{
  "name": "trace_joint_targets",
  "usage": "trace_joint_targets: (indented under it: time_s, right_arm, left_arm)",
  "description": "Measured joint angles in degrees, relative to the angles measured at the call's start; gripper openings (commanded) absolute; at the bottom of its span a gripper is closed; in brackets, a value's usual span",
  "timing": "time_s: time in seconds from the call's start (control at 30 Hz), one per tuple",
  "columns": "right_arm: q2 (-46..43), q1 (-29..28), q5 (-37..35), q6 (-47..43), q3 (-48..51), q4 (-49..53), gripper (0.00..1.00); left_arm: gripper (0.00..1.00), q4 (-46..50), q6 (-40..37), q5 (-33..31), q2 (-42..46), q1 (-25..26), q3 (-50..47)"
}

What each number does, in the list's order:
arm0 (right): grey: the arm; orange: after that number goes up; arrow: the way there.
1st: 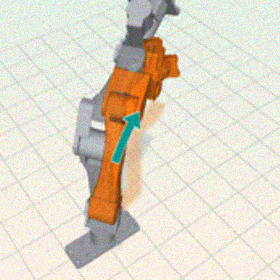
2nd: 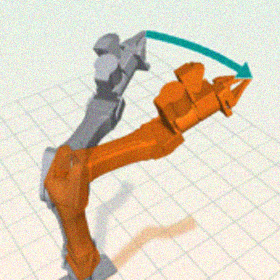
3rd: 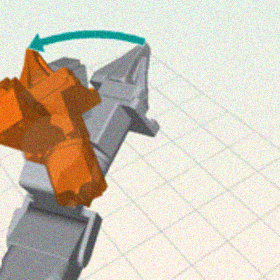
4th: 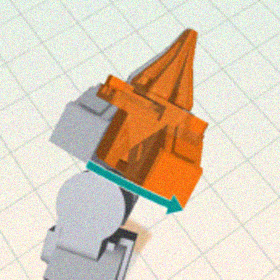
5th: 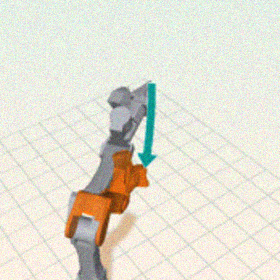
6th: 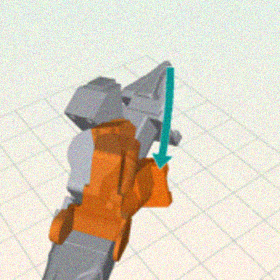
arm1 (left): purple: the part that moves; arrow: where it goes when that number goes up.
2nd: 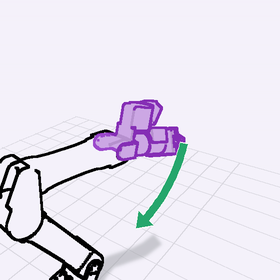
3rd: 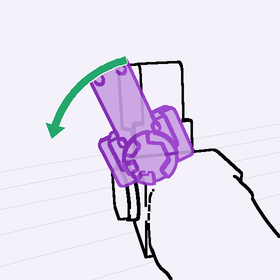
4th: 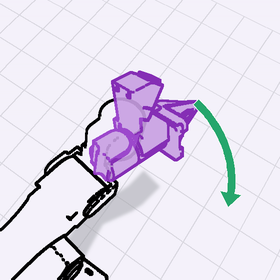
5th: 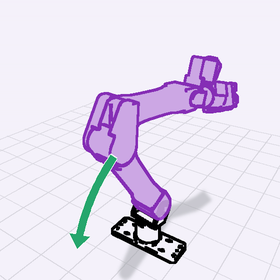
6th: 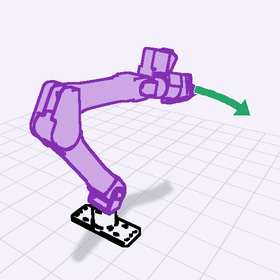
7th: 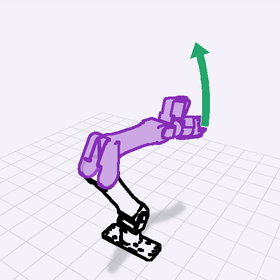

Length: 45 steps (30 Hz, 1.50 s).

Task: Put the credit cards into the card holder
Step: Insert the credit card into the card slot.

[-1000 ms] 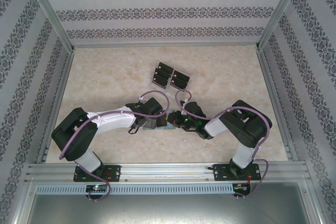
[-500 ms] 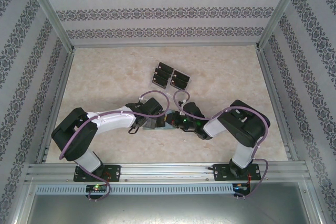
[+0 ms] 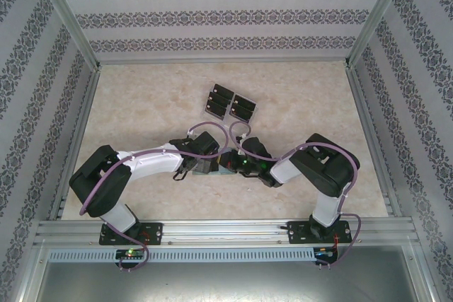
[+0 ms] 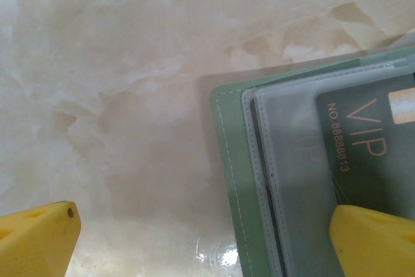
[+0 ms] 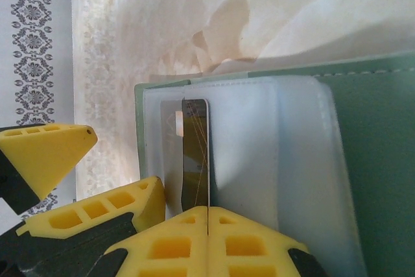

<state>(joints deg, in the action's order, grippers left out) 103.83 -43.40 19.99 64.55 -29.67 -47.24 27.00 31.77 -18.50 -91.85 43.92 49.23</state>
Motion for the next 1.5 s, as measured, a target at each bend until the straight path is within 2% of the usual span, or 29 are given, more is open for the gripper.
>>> trace_joint_targets:
  time_s: [0.37, 0.57, 0.7, 0.97, 1.17, 1.33, 1.5]
  right_arm:
    - [1.22, -0.68, -0.13, 0.17, -1.46, 0.24, 0.00]
    - [0.55, -0.72, 0.48, 0.44, -1.57, -0.07, 0.25]
    - [-1.92, -0.04, 1.46, 0.33, -1.60, 2.78, 0.33]
    - [-13.07, 3.63, 2.97, -2.32, -2.19, 14.62, 0.37]
    - [-21.11, 5.05, -0.52, -9.62, -6.12, 31.85, 0.48]
    - [-22.80, 5.03, -6.14, -17.18, -10.86, 45.62, 0.51]
    - [-21.62, 5.03, -9.99, -21.92, -12.68, 53.20, 0.51]
  left_arm:
    - [1.00, 1.09, 0.00, -0.74, 0.22, 0.00, -0.02]
    - [1.00, 1.14, 0.00, -0.85, 0.31, 0.00, -0.02]
    - [1.00, 1.16, 0.15, -0.85, 0.37, 0.00, -0.04]
    - [1.00, 2.99, 0.61, -0.85, 1.55, 0.00, -0.04]
    - [1.00, 5.05, 0.63, -0.85, 5.35, 0.00, 0.28]
    - [1.00, 5.60, 0.57, 0.20, 6.25, 0.00, 2.80]
    - [1.00, 5.51, 0.57, 2.47, 5.05, 0.00, 5.70]
